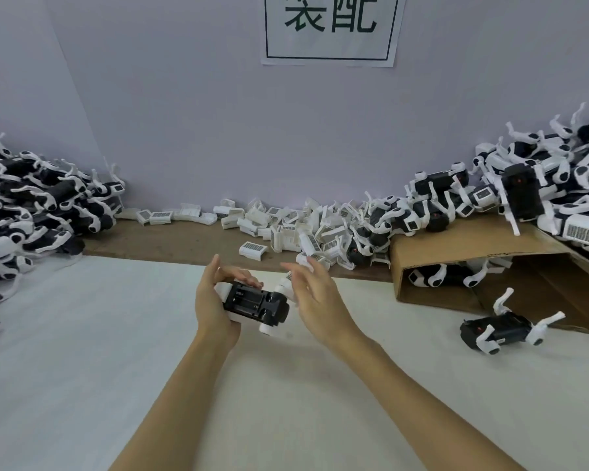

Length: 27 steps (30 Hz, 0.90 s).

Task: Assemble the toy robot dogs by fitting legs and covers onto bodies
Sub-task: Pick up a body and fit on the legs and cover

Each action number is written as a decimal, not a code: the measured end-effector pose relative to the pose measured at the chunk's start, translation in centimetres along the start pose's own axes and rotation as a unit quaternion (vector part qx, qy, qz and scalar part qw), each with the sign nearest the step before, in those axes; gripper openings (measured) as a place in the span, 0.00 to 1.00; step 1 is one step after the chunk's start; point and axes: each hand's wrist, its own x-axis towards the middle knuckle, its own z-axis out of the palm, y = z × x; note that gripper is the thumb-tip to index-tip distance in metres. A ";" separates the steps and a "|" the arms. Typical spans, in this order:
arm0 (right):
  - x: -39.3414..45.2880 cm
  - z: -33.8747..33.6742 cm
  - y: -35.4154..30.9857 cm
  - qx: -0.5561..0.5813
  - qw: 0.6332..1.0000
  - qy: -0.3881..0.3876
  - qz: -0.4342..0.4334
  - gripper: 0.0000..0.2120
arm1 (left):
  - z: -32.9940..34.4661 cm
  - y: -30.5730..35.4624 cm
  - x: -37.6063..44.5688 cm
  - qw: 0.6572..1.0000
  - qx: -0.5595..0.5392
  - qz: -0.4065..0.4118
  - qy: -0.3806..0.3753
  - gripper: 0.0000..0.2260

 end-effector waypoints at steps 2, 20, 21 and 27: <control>2.1 0.2 0.6 -0.088 0.995 -0.051 0.013 0.23 | -0.4 0.3 0.1 1.000 0.018 -0.001 0.013 0.24; -2.8 -4.4 4.2 -0.039 0.993 0.077 -0.085 0.24 | 1.5 0.5 -1.7 0.999 0.027 -0.020 -0.010 0.26; -3.6 -4.7 4.2 0.009 0.994 0.080 -0.073 0.22 | 1.8 0.4 -1.9 0.999 0.022 -0.028 -0.012 0.27; -6.7 -5.8 4.0 0.307 0.946 0.084 0.056 0.10 | 3.7 -0.8 -3.4 0.995 0.083 -0.050 -0.013 0.29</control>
